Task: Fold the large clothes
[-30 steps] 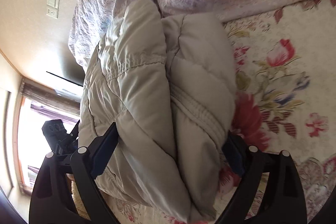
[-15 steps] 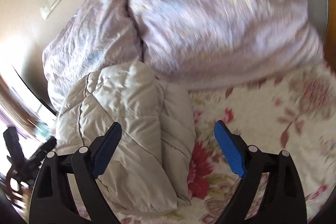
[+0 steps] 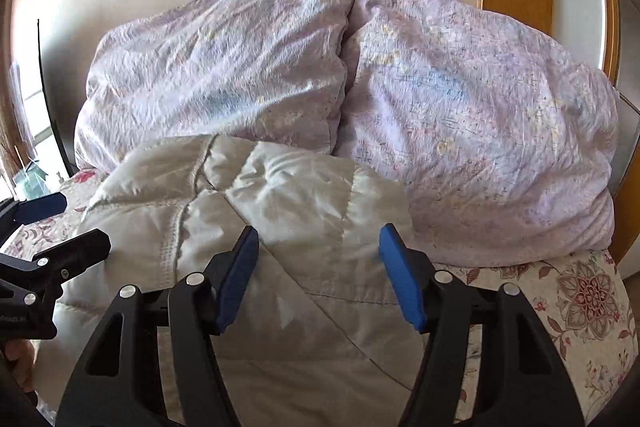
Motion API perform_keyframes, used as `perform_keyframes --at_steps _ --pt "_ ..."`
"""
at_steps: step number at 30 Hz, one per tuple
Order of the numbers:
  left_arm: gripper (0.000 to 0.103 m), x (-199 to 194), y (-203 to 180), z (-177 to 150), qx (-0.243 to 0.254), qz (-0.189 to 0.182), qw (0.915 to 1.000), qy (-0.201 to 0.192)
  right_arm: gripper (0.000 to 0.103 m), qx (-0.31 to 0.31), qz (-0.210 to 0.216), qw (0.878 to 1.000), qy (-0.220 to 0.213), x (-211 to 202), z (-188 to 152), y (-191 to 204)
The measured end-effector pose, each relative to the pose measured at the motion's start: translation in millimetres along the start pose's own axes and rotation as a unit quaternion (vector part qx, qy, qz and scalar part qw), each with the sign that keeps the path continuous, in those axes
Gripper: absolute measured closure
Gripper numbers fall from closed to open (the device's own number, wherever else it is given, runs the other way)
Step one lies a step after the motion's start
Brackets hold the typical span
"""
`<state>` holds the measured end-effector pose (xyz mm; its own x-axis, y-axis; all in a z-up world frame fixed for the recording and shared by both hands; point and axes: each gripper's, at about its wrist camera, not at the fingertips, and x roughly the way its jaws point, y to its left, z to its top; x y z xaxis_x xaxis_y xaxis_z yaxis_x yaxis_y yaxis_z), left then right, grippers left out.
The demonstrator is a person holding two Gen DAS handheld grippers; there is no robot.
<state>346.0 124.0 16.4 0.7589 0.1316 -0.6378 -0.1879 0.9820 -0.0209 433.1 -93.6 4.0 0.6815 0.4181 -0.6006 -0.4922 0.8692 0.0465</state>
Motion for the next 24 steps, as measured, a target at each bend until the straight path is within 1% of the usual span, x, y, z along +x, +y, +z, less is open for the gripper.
perform_keyframes --at_steps 3,6,10,17,24 --pt "0.002 14 -6 -2 0.005 -0.01 0.9999 0.012 0.038 0.0 0.001 1.0 0.019 16 -9 -1" --pt "0.002 25 -8 -4 0.012 -0.012 0.9997 0.02 0.038 0.011 0.017 0.999 0.034 28 -15 -6" --pt "0.002 36 -15 -9 0.031 0.004 0.9994 0.018 0.037 0.012 0.026 0.999 0.043 42 -21 -7" --pt "0.002 56 -22 -14 0.036 0.026 0.9988 0.022 0.035 0.02 0.039 0.997 0.07 64 -25 -9" --pt "0.002 64 -28 -17 0.042 0.048 0.9979 0.016 0.035 0.025 0.04 0.996 0.074 75 -29 -9"
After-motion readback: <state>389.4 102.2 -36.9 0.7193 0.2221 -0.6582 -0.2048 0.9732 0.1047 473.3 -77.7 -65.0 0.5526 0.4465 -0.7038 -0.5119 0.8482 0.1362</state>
